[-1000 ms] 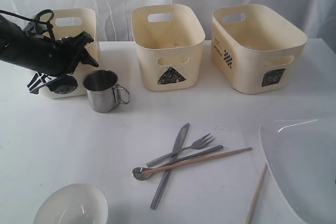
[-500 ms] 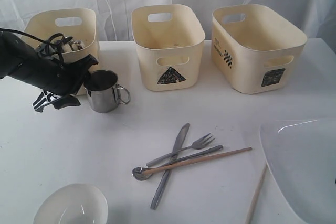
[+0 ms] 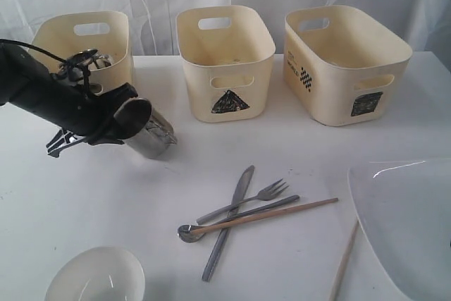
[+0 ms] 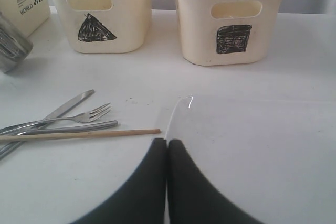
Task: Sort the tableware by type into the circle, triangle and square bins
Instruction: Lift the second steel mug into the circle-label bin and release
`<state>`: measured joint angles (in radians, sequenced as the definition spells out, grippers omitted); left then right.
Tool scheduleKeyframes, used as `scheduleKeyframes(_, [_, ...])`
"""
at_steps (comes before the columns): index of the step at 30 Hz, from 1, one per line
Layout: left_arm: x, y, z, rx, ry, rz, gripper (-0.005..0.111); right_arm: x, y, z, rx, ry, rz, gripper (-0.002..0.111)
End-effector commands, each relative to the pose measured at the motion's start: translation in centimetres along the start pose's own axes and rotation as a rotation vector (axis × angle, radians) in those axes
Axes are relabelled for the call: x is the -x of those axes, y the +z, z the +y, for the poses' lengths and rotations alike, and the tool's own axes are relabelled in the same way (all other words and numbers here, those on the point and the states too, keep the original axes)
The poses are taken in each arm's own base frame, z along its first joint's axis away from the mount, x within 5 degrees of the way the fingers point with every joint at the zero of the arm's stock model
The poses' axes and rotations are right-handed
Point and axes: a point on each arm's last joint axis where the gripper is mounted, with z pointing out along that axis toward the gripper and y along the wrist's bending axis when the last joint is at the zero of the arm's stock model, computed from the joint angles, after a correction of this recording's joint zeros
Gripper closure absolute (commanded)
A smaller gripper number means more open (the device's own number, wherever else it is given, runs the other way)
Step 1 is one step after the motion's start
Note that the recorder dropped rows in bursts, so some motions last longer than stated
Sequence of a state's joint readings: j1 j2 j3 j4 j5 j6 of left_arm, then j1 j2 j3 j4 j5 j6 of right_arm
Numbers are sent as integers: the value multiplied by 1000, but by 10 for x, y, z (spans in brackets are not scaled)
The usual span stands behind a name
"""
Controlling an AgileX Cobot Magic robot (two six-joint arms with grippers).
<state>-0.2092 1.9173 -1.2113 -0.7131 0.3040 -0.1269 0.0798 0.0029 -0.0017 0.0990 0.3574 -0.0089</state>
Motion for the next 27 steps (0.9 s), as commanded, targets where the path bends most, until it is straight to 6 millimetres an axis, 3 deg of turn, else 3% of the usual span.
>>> scheduleKeyframes(1, [-12,-9,-5,-24,67,111,107,0,0,0,1,0,-7,108])
scheduleKeyframes(4, [-11,-27,-15,-58,137,86,107,0,0,0,1,0,-7,108])
scheduleKeyframes(7, [-6,-79,-41,-137,241,-72,107,0,0,0,1,0,-7,108])
scheduleKeyframes(11, [7,-175,-77,-230,443,-527,107,0,0,0,1,0,-7,108])
scheduleKeyframes(12, [12,-192,-80,-208,511,-670,107,0,0,0,1,0,-7,108])
scheduleKeyframes(14, [22,-207,-81,-134,606,-862,107,0,0,0,1,0,-7,108])
scheduleKeyframes(18, [47,-191,-71,-15,568,-1045,107,0,0,0,1,0,-7,108])
scheduleKeyframes(24, [80,-124,-48,177,613,-1152,107,0,0,0,1,0,-7,108])
scheduleKeyframes(27, [87,-94,-44,209,697,-1100,107,0,0,0,1,0,-7,108])
